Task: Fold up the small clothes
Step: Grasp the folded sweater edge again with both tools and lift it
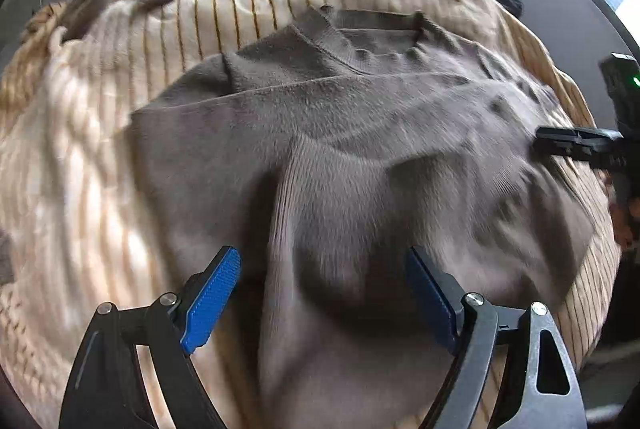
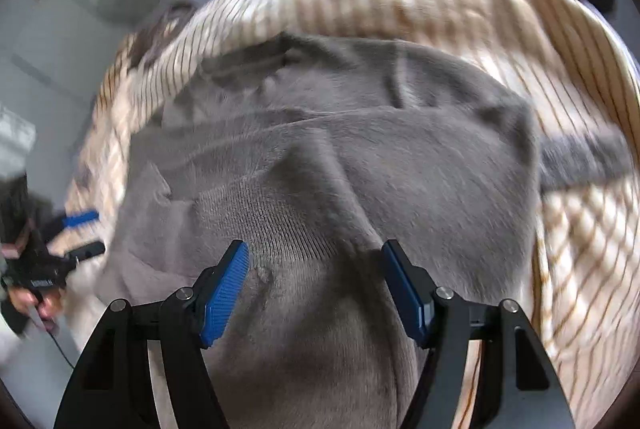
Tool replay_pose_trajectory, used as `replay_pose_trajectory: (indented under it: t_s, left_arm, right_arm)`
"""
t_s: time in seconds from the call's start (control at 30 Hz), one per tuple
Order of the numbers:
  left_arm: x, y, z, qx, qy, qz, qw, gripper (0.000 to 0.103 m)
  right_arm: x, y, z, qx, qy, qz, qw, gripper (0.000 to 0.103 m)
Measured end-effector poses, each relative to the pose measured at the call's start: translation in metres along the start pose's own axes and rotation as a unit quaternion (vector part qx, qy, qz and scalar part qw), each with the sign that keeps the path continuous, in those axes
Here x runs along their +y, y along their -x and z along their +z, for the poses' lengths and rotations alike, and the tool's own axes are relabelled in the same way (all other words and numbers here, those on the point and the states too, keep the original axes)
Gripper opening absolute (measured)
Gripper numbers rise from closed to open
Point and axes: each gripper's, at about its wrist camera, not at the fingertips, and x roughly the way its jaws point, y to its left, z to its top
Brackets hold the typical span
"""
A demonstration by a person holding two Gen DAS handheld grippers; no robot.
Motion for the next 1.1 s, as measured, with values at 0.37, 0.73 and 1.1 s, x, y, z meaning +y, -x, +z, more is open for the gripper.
replay_pose_trajectory:
  t_s: [0.37,0.73,1.1]
  left_arm:
    - [0.01,-0.015,0.018,-0.013,0.046,-0.031,0.9984,0.007]
    - [0.016,0.083,0.039,-0.134,0.063,-0.017,0.9889,0.007]
    - [0.052,-0.032,0.095,-0.11,0.114,0.059,0.9856,0.007]
  right_arm:
    - [0.011,-0.029,0.009,0.044,0.037,-0.032,0.998,0.007]
    - [0.031,0.075,0.027,-0.093,0.044,-0.056,0.993,0.006]
    - [-0.025,-0.007,0.1,-0.079,0.013,-0.086,0.993,0.006]
